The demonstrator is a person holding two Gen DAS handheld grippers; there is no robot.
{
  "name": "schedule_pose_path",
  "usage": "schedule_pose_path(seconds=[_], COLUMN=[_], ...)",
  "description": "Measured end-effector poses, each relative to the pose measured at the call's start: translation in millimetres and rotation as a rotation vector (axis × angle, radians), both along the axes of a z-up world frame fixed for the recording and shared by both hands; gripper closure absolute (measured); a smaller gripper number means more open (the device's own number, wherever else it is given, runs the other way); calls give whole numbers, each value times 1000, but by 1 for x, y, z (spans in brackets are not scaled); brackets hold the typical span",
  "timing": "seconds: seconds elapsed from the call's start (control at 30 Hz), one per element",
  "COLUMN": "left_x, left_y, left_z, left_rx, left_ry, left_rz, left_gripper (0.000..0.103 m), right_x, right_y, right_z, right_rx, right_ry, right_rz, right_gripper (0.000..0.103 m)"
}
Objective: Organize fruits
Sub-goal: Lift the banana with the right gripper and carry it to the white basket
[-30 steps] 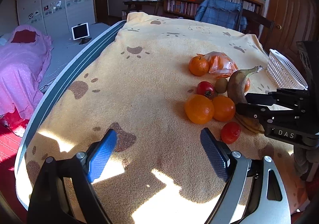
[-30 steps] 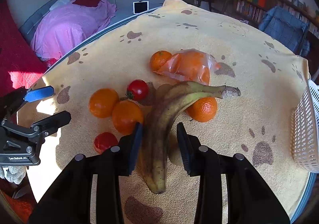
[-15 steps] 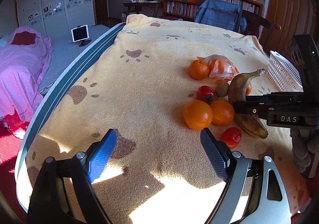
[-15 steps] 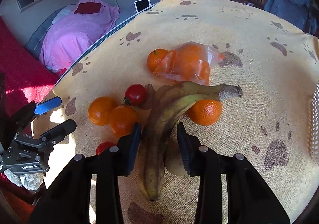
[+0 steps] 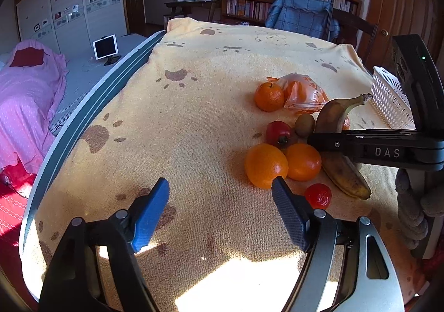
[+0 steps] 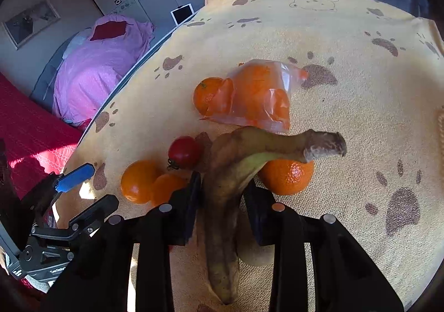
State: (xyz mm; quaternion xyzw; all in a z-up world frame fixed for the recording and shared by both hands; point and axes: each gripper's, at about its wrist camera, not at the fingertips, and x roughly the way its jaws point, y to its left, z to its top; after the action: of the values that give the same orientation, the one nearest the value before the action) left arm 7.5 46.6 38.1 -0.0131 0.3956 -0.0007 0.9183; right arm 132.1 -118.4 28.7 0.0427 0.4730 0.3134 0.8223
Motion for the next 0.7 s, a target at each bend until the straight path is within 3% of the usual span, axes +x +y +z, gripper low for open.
schedule_pose_path(seconds=[0.2,0.27,0.5,0.67,0.7], left_x=[8,15,34,36,36], left_y=[-10,-11,-13,-16,-16], left_z=[2,-1,-13,-15,-16], left_rx=[-8,-19,-106,-131,-124], left_ry=[0,15,65,66,62], left_rz=[-43,-45,-74,-104,-104], left_gripper=[28,35,43,62,62], right_x=[-3,-4,-7,-8,-9], right_y=[-17,-22,-42,-51,-53], right_z=[11,15,31,37,37], right_rx=[100,128,215,259,266], right_ry=[-10,-15,-40,-45,-46], right_rz=[-24,-26,-51,-64,-66], right_gripper=[73,74,74,74,74])
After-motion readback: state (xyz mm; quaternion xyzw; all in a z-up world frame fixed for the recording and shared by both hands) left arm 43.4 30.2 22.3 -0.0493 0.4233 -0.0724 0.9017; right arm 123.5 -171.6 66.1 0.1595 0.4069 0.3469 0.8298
